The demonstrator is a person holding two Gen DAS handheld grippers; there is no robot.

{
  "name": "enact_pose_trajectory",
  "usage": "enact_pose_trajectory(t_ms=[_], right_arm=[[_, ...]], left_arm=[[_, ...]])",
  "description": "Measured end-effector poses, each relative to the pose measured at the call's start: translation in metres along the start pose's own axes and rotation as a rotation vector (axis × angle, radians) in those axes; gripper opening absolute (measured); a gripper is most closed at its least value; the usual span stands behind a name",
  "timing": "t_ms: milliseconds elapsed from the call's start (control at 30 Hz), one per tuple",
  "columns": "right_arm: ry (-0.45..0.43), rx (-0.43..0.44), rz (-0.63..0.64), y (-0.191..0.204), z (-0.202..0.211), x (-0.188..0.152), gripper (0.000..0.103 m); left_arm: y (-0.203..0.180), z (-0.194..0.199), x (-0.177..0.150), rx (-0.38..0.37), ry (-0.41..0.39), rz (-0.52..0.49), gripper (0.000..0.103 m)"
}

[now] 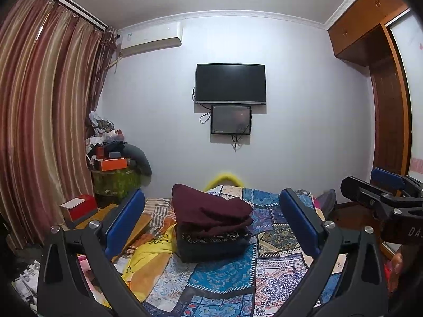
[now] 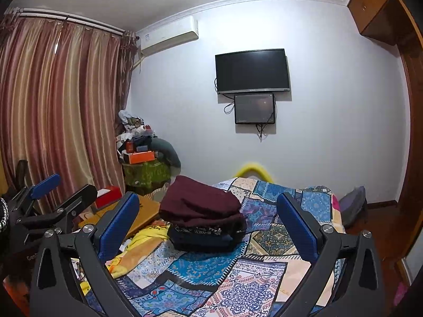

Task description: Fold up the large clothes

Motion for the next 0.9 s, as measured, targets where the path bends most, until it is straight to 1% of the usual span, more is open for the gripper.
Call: enact_pose_trajectory(t_ms=[500, 700, 900], right_arm=[[0.014, 0.000, -0.005, -0.0035, -0.0010, -0.0043, 0.103], [0.015, -0.002, -0.008, -0.0053, -0.0022, -0.0040, 0.103], [0.021, -0.004, -0.011, -0.0063, -0.0036, -0.0058, 0.103]], left_arm=[[0.0009, -0.0044, -0.0013, -0.012, 0.022, 0.028, 0.102], [0.0001, -0.0083, -0.0024, -0.036, 0.039, 0.039, 0.102], [-0.0008, -0.0087, -0.0042, -0.040, 0.038, 0.037, 0.102]])
Point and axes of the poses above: each gripper's, at about its wrist camera, not at the fingertips, and z roughly against the way its jaws point, y to its left, x to its top, the point moved 9 cm from there along -z, roughly the way its jaws point, and after that the axes turned 4 degrees about -x, right-handed, at the moved point
